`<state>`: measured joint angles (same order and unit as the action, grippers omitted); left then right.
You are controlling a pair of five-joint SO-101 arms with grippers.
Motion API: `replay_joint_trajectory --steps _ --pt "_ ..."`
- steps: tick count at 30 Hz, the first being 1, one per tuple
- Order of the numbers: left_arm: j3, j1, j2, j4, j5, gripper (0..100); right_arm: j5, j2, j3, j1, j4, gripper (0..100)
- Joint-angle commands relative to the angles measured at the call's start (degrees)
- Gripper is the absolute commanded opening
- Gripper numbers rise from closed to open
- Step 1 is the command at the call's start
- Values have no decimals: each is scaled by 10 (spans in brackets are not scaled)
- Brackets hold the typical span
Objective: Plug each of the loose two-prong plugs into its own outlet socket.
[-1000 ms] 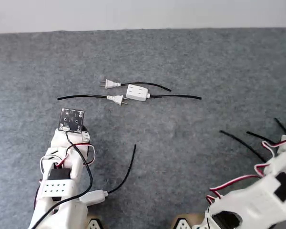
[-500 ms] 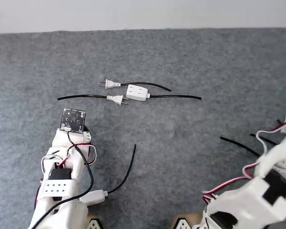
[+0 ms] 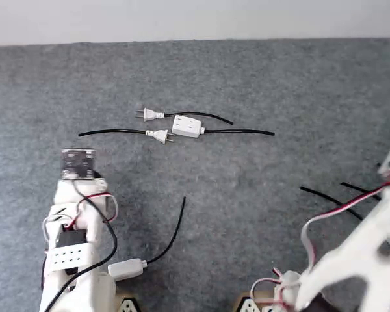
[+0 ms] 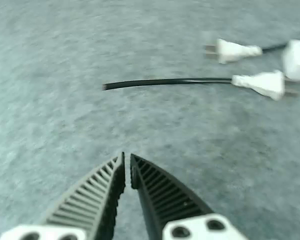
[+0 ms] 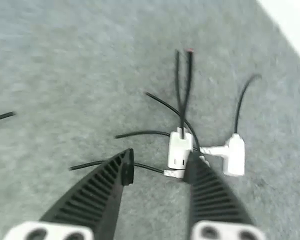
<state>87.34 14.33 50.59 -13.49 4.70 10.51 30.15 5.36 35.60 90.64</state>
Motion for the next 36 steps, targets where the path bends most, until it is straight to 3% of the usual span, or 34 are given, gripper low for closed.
replay_joint_trajectory --steps 1,6,13,15,18,20,23,28,32,36 --pt "-45 26 11 -30 -13 16 -11 43 32 -62 53 61" --pt "-110 29 11 -207 -8 16 -13 39 -42 -172 97 57" --pt "-201 30 11 -469 -2 16 -6 115 -262 -400 4 8" --pt "-216 28 11 -542 58 16 22 147 -316 -458 -23 9" --pt "-234 29 11 -637 240 16 44 185 -416 -553 -63 12" --pt "-241 37 11 -688 319 16 48 196 -476 -610 -103 13" --pt "-241 73 11 -701 386 16 60 198 -556 -688 -189 62" --pt "-237 121 11 -698 489 14 167 204 -641 -832 -262 117" --pt "-214 156 11 -654 490 14 197 196 -669 -908 -320 122" --pt "-142 226 11 -542 462 14 200 196 -673 -951 -328 128"
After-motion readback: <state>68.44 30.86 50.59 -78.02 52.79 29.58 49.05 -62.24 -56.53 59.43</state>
